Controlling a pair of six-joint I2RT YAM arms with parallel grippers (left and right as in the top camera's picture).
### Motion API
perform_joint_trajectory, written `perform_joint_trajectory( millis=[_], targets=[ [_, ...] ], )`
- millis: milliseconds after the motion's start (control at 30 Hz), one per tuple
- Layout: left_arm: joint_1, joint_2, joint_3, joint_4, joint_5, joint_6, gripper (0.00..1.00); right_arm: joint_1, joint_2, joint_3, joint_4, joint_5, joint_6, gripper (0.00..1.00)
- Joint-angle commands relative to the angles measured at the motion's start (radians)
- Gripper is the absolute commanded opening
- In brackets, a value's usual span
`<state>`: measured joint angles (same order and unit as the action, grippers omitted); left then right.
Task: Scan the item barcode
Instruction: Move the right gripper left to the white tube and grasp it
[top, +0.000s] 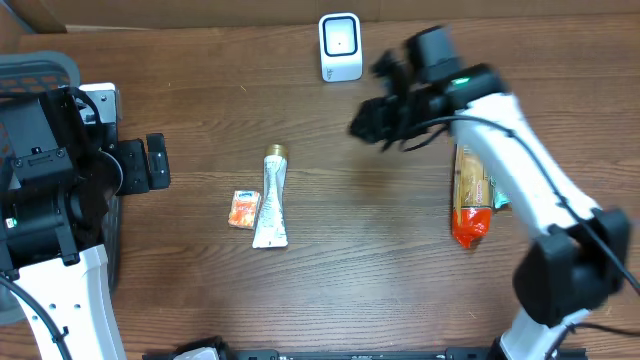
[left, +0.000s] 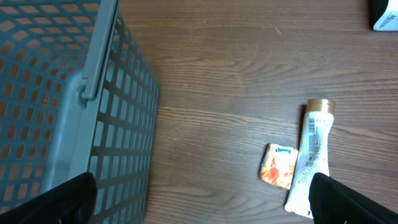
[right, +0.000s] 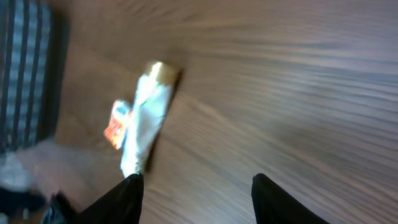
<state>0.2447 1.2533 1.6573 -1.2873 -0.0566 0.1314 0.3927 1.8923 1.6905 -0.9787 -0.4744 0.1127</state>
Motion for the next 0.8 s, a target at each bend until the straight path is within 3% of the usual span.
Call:
perform_joint_trajectory(
  millis=[0, 233, 600, 767],
  targets=[
    [0.004, 0.002, 0.014, 0.002, 0.005, 0.011, 1.00, 0.096, 0.098, 0.004, 0.038, -0.018, 0.021, 0.57],
    [0.004, 0.002, 0.014, 0.002, 0.005, 0.011, 1.00, 0.258, 0.233, 0.004, 0.087, -0.034, 0.083, 0.59],
    [0.004, 0.002, 0.014, 0.002, 0.005, 0.011, 1.00, 0.343, 0.310, -0.025, 0.186, -0.040, 0.204, 0.59],
    [0.004, 0.002, 0.014, 0.002, 0.005, 0.011, 1.00, 0.346, 0.343, -0.037, 0.208, -0.040, 0.237, 0.50]
  ],
)
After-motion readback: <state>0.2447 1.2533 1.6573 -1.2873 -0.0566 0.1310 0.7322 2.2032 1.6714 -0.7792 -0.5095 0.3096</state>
